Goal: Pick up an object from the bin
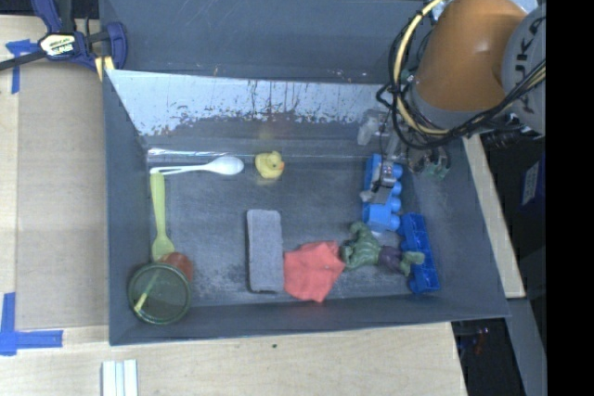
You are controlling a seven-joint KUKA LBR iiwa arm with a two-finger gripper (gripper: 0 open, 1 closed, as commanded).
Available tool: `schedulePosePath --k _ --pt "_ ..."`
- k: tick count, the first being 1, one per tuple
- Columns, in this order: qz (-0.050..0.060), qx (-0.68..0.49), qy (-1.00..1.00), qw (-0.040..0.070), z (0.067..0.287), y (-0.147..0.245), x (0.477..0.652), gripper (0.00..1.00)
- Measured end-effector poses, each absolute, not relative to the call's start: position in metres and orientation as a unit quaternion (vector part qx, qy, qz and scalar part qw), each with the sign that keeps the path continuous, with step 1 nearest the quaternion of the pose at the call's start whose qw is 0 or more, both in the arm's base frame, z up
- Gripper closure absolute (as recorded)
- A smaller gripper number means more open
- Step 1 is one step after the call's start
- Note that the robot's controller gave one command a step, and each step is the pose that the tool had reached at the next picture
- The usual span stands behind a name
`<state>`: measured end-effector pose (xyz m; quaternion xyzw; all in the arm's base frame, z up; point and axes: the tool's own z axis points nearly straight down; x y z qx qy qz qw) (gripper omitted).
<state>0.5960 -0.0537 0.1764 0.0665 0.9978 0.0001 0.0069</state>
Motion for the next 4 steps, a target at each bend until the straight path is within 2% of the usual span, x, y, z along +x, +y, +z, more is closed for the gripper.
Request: schedulePosePath --k 1,2,3,4 --pt "0.001 0.126 0.992 0.008 0.185 0.006 0.599 0.0" --pt "-0.001 0.055 0.998 0.004 0.116 -0.058 0.587 0.0" --pt "0.001 0.105 0.995 0.004 0.156 -0.024 0.588 0.0" --pt "0.001 0.09 0.996 0.008 0.158 -0.01 0.56 0.0"
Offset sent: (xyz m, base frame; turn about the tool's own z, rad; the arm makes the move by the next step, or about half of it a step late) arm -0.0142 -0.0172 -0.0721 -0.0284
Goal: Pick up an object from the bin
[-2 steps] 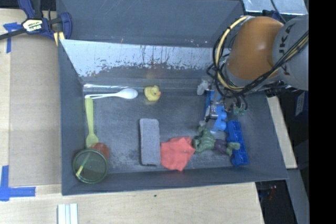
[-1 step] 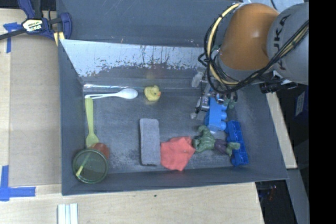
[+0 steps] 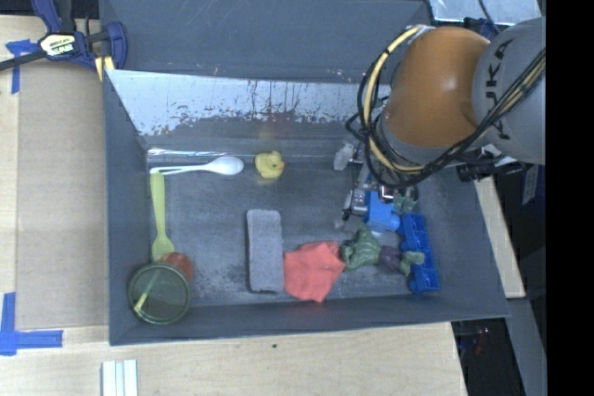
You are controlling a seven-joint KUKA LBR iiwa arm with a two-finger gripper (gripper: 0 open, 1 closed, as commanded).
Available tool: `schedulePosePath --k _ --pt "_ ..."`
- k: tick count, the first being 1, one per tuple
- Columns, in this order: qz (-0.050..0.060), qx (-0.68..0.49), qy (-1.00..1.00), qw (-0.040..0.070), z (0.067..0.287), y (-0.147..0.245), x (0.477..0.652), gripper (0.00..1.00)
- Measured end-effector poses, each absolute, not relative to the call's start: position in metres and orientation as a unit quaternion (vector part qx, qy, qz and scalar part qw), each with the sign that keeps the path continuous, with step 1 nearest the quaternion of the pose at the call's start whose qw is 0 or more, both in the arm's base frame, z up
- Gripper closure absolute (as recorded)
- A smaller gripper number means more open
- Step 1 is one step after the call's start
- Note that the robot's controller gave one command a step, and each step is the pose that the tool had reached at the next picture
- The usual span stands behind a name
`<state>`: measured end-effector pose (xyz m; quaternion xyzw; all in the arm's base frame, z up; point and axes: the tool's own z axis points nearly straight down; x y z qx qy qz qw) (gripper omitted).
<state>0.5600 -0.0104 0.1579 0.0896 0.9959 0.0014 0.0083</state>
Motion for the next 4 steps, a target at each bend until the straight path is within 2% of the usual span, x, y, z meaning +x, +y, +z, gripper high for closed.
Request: schedulePosePath --k 1,2,3,4 --pt "-0.001 0.09 0.996 0.003 0.131 -0.024 0.546 0.0" --pt "0.0 0.038 0.999 0.004 0.089 -0.052 0.513 0.0" --pt "0.0 0.065 0.998 0.009 0.087 -0.018 0.522 0.0" --pt "-0.001 -0.013 1.0 0.007 0.079 0.015 0.541 0.0"
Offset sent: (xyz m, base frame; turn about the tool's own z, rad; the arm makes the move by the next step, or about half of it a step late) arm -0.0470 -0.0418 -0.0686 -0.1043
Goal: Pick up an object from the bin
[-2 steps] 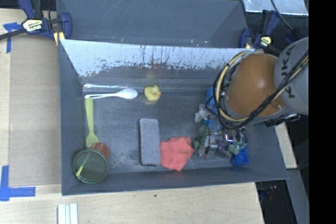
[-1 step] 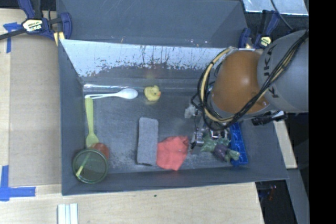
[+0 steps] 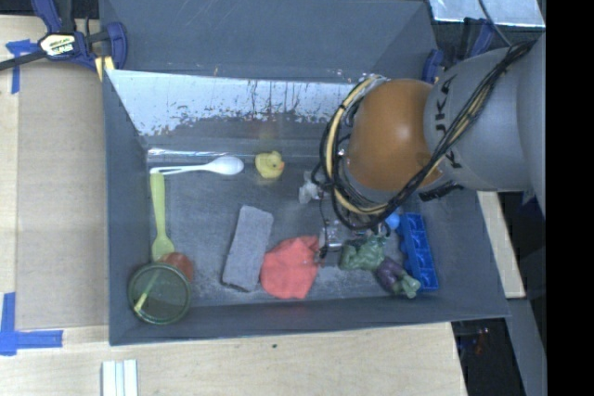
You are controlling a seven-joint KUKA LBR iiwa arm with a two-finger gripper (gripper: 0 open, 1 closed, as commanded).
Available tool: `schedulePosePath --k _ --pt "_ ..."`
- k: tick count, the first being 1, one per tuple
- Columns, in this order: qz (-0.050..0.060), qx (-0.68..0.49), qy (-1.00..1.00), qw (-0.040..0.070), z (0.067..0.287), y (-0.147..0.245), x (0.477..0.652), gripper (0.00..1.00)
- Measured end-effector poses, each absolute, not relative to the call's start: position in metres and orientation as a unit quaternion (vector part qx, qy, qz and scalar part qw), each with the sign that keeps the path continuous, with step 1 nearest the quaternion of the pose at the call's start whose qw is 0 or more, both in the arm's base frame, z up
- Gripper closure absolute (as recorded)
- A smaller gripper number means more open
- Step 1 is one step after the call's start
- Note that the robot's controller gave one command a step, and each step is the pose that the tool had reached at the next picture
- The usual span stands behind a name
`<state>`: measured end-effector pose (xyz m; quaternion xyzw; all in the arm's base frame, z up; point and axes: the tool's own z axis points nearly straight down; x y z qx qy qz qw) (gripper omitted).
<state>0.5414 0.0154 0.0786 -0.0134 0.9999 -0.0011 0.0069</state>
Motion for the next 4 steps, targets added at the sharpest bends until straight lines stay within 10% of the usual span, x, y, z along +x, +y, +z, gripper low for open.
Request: schedulePosePath --k 4 --pt "-0.001 -0.13 0.991 0.011 0.094 0.087 0.496 0.0"
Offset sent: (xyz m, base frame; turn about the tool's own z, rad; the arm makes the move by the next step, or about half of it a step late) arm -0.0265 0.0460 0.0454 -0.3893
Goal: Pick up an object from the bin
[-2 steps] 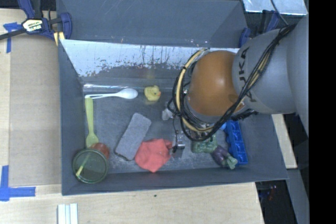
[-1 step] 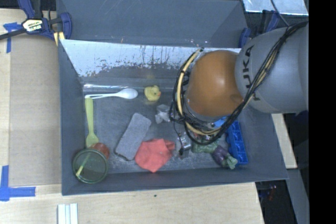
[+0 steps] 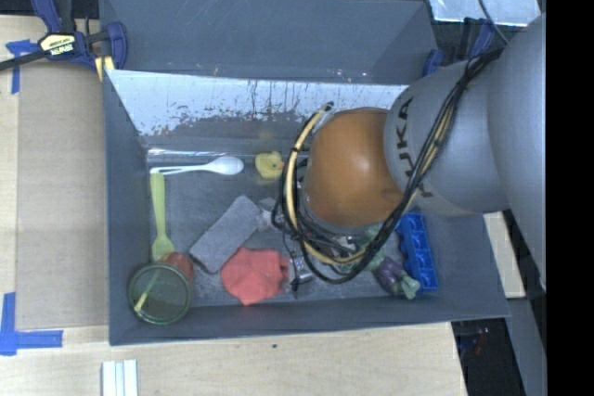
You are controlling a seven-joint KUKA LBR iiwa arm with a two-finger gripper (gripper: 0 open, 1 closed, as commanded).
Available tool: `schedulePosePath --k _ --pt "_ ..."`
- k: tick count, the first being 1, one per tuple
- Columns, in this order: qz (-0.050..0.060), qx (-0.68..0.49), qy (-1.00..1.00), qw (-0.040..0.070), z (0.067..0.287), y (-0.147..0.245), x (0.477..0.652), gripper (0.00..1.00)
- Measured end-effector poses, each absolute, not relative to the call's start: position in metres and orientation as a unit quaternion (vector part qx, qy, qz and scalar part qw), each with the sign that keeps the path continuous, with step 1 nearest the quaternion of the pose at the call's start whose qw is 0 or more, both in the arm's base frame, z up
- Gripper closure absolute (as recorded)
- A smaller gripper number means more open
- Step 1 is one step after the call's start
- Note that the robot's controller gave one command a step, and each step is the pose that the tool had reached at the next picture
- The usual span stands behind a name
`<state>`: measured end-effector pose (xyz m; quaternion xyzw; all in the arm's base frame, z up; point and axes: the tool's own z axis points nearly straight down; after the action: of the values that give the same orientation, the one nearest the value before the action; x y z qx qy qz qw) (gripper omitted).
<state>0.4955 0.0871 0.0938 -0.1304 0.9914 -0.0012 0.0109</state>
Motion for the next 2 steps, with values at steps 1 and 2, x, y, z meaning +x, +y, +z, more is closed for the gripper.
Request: schedulePosePath --k 1,2 --pt "-0.002 -0.118 0.993 0.012 0.0711 0.0738 0.5067 1.0" --pt "-0.002 -0.118 0.993 0.012 0.0712 0.0738 0.5067 1.0"
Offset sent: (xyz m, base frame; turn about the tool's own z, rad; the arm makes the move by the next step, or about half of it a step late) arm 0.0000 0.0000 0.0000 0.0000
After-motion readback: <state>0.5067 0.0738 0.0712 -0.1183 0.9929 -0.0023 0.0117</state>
